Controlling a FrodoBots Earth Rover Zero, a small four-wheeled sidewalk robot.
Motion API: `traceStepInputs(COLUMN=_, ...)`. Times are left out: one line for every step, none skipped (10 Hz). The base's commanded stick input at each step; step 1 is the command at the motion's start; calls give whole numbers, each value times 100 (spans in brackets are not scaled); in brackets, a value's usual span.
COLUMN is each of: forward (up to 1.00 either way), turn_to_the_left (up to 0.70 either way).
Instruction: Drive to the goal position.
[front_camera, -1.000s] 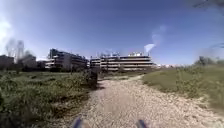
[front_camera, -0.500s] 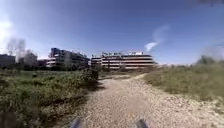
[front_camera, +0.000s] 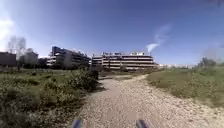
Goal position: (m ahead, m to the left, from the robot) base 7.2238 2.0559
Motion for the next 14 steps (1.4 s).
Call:
traceStepInputs(forward=50, turn_to_the_left=0)
traceStepInputs(forward=50, turn_to_the_left=0)
traceStepInputs(forward=50, turn_to_the_left=0)
traceStepInputs(forward=50, turn_to_the_left=0)
traceStepInputs(forward=50, turn_to_the_left=0)
traceStepInputs(forward=50, turn_to_the_left=0)
traceStepInputs(forward=50, turn_to_the_left=-29)
traceStepInputs(forward=50, turn_to_the_left=-49)
traceStepInputs(forward=50, turn_to_the_left=-32)
traceStepInputs(forward=50, turn_to_the_left=-5)
traceStepInputs(forward=50, turn_to_the_left=0)
traceStepInputs(forward=50, turn_to_the_left=0)
traceStepInputs(forward=50, turn_to_the_left=0)
traceStepInputs(forward=50, turn_to_the_left=0)
